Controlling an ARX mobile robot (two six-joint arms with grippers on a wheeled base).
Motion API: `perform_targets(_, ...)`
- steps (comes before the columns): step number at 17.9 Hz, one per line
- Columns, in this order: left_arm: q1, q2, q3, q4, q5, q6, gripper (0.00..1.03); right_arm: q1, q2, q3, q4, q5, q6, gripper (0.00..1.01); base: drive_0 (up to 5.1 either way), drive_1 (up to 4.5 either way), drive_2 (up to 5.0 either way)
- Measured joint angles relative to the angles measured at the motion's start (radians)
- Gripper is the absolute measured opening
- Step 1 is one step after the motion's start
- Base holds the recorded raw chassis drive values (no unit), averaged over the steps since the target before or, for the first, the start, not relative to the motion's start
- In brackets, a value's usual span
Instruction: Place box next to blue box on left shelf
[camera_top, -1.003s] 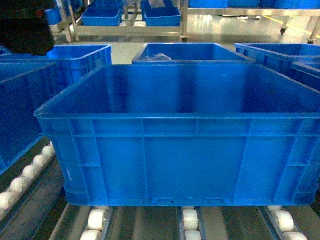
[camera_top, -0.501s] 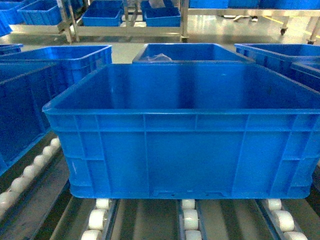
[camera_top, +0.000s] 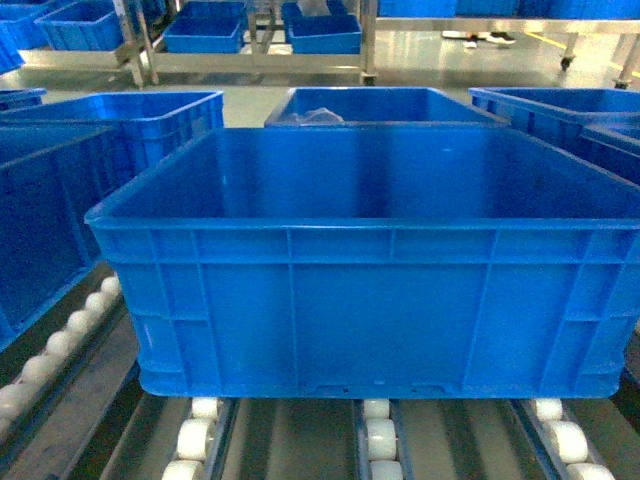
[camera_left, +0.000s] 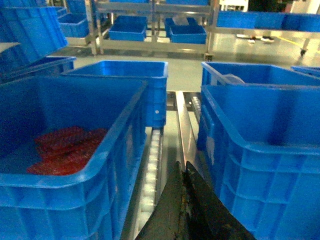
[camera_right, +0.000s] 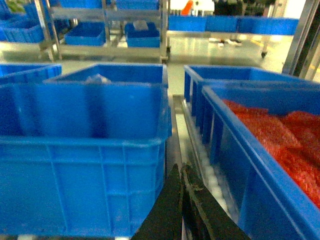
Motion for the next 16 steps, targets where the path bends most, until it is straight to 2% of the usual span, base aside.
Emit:
perform_targets(2, -0.01, -0.028, -0.028, 0.008, 0.016, 0.001, 0.02, 0.0, -0.056, 0.0, -0.053, -0.002, 0.0, 0.02, 0.0, 0.0, 0.0)
perform_targets(9, -0.01, -0.203, -0.028, -0.154, 0.016, 0.001, 0.02, 0.0, -0.235, 0.0, -0.225, -0.002, 0.0, 0.02, 0.0, 0.0, 0.0)
perform_targets(15, -0.01, -0.285, -0.028, -0.239, 0.016, 0.001, 0.02, 0.0, -0.322, 0.0, -0.31, -0.002, 0.0, 0.02, 0.0, 0.0, 0.0)
perform_targets(16, -0.01, -0.343, -0.026, -0.323, 0.016, 0.001, 0.02, 0.0, -0.362, 0.0, -0.372, -0.002, 0.0, 0.02, 0.0, 0.0, 0.0)
